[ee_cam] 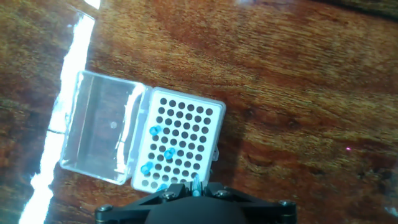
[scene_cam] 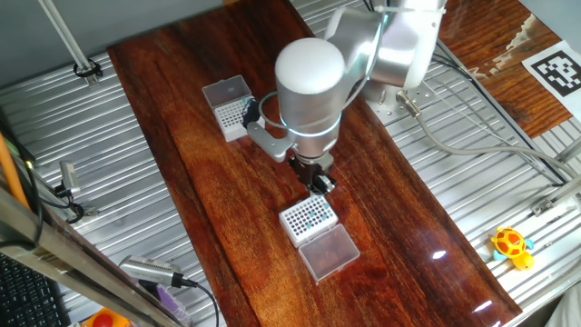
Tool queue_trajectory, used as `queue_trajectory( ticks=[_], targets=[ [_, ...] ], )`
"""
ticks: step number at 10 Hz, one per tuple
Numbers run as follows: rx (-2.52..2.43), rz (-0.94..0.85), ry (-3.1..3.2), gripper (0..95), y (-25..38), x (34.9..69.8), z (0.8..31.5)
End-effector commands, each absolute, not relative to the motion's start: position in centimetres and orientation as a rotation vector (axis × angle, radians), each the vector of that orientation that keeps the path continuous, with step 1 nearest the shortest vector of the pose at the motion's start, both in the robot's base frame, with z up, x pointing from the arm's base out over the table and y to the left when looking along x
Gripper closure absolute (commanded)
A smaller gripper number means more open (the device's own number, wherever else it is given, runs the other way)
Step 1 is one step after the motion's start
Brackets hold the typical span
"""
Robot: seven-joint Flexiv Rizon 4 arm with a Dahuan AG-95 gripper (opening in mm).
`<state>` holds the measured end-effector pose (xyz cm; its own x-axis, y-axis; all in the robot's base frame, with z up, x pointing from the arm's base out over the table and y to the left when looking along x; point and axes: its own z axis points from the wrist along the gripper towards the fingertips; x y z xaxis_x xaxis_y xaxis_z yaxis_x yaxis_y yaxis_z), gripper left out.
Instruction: Transfer all medium pipette tips from one holder to another
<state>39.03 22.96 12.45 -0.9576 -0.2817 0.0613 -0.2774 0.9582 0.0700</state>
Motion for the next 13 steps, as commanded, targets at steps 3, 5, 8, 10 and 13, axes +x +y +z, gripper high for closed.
queue_trajectory(
  ticks=[3, 5, 8, 10, 13],
  targets=[
    [0.501, -0.097, -3.022, 95.0, 20.4, 38.8, 13.8],
    [0.597, -0.099, -3.001, 95.0, 17.2, 38.9, 14.0],
    [0.755, -0.091, -2.96, 95.0, 11.5, 39.4, 14.0],
    [0.828, -0.09, -2.938, 95.0, 9.6, 39.7, 14.0],
    [0.705, -0.083, -2.985, 95.0, 9.6, 39.7, 14.0]
  ],
)
